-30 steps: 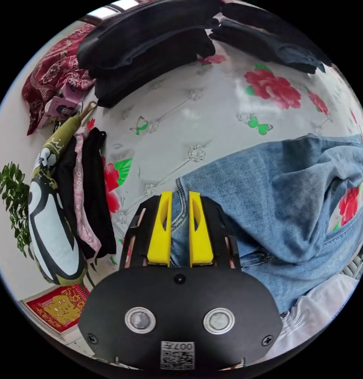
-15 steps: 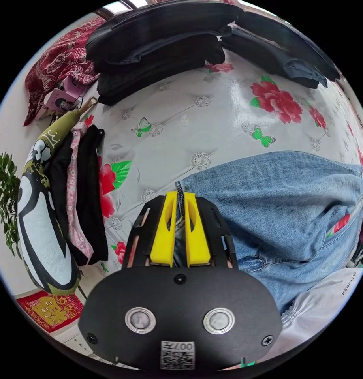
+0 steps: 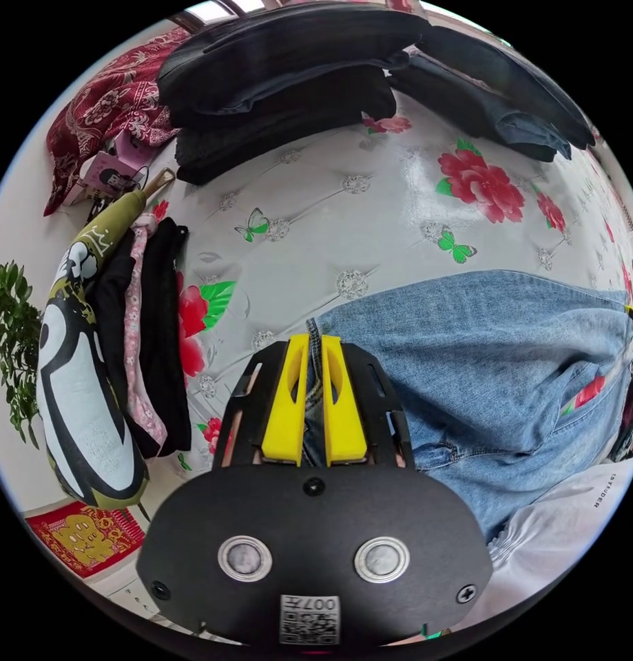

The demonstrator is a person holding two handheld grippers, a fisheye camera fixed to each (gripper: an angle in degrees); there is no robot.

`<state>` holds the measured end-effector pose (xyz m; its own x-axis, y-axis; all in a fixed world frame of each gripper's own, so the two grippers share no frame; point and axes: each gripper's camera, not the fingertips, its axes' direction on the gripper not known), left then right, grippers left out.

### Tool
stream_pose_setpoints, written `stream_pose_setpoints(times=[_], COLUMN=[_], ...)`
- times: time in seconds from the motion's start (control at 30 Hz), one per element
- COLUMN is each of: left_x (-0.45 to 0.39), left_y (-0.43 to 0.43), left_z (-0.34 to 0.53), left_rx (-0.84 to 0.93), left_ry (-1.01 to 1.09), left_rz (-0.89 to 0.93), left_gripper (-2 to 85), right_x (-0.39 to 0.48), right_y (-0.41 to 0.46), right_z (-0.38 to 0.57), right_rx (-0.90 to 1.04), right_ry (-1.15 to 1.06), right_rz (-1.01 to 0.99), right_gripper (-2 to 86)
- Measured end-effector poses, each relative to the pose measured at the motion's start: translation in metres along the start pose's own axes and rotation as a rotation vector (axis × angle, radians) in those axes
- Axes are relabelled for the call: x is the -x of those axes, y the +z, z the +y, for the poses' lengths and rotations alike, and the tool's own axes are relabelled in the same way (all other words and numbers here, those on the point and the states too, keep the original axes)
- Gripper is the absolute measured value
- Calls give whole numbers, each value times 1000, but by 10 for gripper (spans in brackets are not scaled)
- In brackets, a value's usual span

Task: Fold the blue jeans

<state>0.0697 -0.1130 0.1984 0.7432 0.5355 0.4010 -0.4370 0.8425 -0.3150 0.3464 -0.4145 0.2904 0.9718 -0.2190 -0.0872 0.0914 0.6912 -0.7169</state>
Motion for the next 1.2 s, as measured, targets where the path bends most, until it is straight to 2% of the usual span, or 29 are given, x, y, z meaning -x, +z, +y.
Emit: stream_pose_setpoints(times=[0.17,0.27,0.4,0.5,0.6,0.83,0.9,0.97,1.0,1.03,1.1,1.2], left_x=[0,1,18,17,17,9,5,1,-1,-2,-4,-12], left_y=[-18,-32,-32,-5,-2,-26,-19,-5,5,17,33,47], left_z=[11,20,17,-1,-2,62,76,84,85,83,75,55], left_rx=[-57,-109,-149,-91,-77,-186,-176,-153,-130,-103,-59,-73], left_ry=[-13,-29,-183,-251,-315,-264,-262,-268,-270,-267,-248,-160], left_rz=[9,24,112,116,-19,-115,-89,-74,-68,-68,-67,3], left_gripper=[24,20,15,8,1,28,23,11,3,-2,-7,-9], right_x=[-1,9,23,29,27,-2,3,16,19,20,5,-23], right_y=[-82,-117,-131,-104,-68,-24,-5,26,21,25,24,23], right_z=[14,3,-55,-115,-142,-86,-75,-64,-58,-52,-46,-35], right_rx=[-303,-391,-414,-366,-237,-226,-175,-37,-118,-92,-74,-7], right_ry=[51,51,32,76,111,153,105,31,10,11,75,153], right_rz=[-48,2,46,92,86,-109,-101,-23,1,61,25,88], right_gripper=[0,0,3,14,35,77,80,85,86,88,91,93])
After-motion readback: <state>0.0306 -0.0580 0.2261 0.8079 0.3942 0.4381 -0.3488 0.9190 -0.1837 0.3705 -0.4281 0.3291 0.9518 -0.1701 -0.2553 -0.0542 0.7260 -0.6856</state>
